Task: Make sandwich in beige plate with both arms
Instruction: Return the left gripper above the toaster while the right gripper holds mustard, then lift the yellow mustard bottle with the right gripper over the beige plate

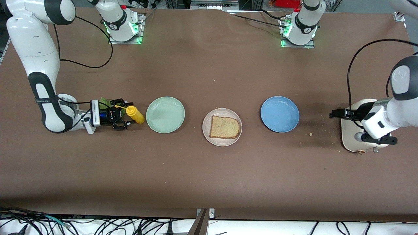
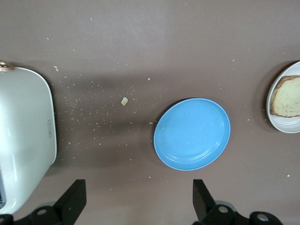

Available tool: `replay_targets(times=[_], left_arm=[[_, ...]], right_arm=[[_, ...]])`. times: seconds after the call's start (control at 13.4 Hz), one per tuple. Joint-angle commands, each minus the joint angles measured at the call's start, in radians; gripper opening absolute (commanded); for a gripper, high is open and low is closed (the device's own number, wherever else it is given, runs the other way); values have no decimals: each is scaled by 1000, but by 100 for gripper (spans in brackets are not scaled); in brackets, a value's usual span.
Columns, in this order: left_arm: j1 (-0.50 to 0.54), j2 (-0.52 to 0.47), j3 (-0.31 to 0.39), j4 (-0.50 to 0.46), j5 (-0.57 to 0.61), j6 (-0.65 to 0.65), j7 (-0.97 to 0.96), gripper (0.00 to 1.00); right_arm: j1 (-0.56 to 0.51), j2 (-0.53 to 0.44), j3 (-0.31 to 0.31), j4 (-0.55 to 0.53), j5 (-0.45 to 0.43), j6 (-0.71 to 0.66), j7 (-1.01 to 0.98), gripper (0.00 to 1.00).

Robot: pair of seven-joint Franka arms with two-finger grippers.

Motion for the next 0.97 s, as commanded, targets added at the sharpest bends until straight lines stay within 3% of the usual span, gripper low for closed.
replay_targets(times=[0.0, 0.15, 0.3, 0.52, 0.67, 0.9], left_arm=[[5, -94, -10, -18, 76, -23, -8, 100], [3, -131, -16, -18, 92, -24, -17, 100], [-4, -166, -19, -21, 92, -49, -45, 100], [-3, -218, -21, -20, 93, -131, -51, 100], [-3, -256, -21, -15, 98, -174, -51, 100], [-4, -261, -25, -1, 120, -195, -53, 100]], right_arm=[[-1, 11, 0, 11, 23, -10, -21, 92], [-1, 15, 6, 13, 24, -7, -27, 80], [-3, 15, 11, 18, 24, -5, -27, 37], [-3, 14, 11, 24, 23, -13, -30, 6], [-6, 8, 11, 30, 23, -22, -32, 0], [-9, -35, 8, 41, 15, -64, 17, 0]])
